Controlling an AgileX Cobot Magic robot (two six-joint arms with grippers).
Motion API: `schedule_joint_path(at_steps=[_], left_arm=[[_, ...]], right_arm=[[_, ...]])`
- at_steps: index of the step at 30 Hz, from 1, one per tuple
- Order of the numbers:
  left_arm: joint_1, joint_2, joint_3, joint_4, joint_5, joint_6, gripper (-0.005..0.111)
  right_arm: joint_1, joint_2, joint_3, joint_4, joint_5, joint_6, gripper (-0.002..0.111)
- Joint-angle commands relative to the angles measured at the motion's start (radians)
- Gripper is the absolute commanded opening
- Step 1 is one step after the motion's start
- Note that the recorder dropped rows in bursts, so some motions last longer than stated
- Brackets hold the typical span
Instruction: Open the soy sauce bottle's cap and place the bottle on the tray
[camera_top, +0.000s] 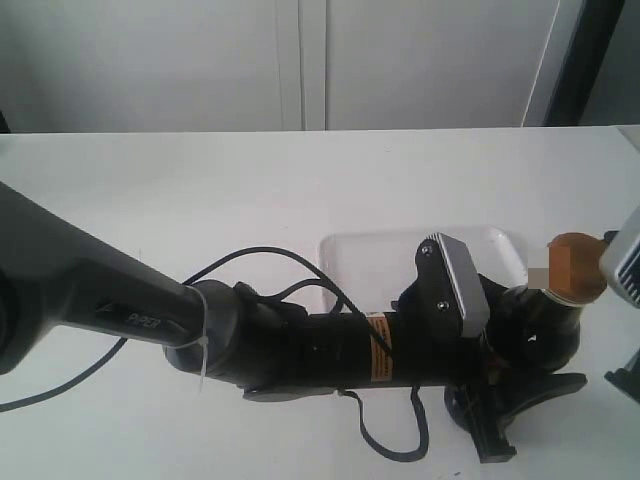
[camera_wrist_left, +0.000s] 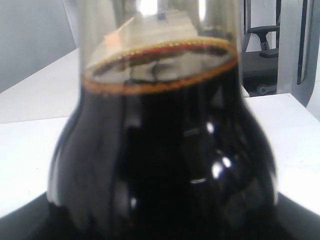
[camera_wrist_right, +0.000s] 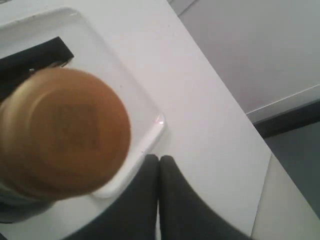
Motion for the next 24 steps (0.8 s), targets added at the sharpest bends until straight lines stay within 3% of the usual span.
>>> schedule_joint_path(at_steps=[1, 8, 15, 24], left_arm=[[-0.006, 0.001, -0.004, 0.003, -0.005, 0.002, 0.0], [-0.006, 0.001, -0.004, -0.06, -0.005, 0.002, 0.0], [-0.006, 0.001, -0.004, -0.154, -0.005, -0.002, 0.0], [-0.006, 0.001, -0.004, -0.161, -0.005, 0.001, 0.0]], right_arm=[[0.004, -0.007, -0.013, -0.015, -0.016, 0.013, 0.0], [0.016, -0.001, -0.026, -0.011, -0.013, 0.038, 0.0], [0.016, 0.093, -0.026, -0.011, -0.124, 0.105, 0.0], [0.016, 0.101, -0.026, -0.015, -0.191, 0.111, 0.0]])
